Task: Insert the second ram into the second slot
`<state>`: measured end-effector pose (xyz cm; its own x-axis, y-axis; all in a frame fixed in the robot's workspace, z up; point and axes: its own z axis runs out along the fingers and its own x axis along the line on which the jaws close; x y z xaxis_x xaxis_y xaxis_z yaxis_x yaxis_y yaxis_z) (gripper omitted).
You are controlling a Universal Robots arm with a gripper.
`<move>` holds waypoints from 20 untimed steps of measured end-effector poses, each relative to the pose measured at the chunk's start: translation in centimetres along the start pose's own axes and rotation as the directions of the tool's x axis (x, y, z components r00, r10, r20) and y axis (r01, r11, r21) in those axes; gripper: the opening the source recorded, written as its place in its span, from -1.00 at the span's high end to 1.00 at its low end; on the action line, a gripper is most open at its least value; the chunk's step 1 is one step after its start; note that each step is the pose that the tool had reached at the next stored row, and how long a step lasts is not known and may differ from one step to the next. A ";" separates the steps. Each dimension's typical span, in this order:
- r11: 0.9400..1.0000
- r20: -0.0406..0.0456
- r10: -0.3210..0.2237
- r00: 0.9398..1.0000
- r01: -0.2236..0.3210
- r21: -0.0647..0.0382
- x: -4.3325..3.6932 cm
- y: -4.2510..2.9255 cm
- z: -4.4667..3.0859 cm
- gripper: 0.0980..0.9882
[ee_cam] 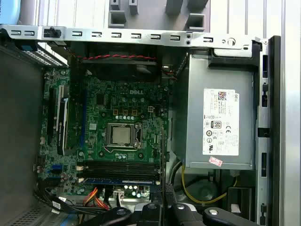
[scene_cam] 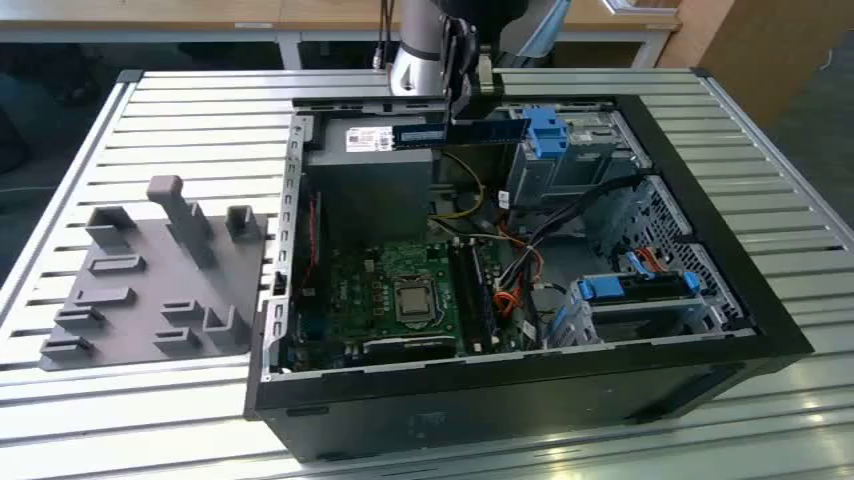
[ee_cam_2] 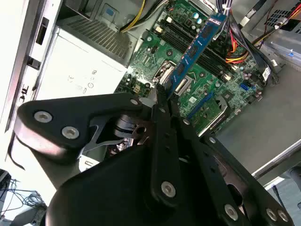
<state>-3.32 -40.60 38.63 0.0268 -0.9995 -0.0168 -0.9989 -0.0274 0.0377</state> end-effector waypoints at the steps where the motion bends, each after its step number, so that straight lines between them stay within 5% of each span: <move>1: 1.000 0.000 0.000 1.000 0.000 0.000 0.00 0.00 0.00 0.91; 6: 1.000 0.000 0.000 1.000 0.000 0.000 0.22 0.01 -0.01 0.91; 20: 1.000 -0.006 0.018 1.000 -0.018 0.000 2.50 0.07 -0.02 0.91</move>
<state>-3.32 -43.10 38.61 0.0086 -0.9999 -0.0105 -0.9992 -0.0090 0.0378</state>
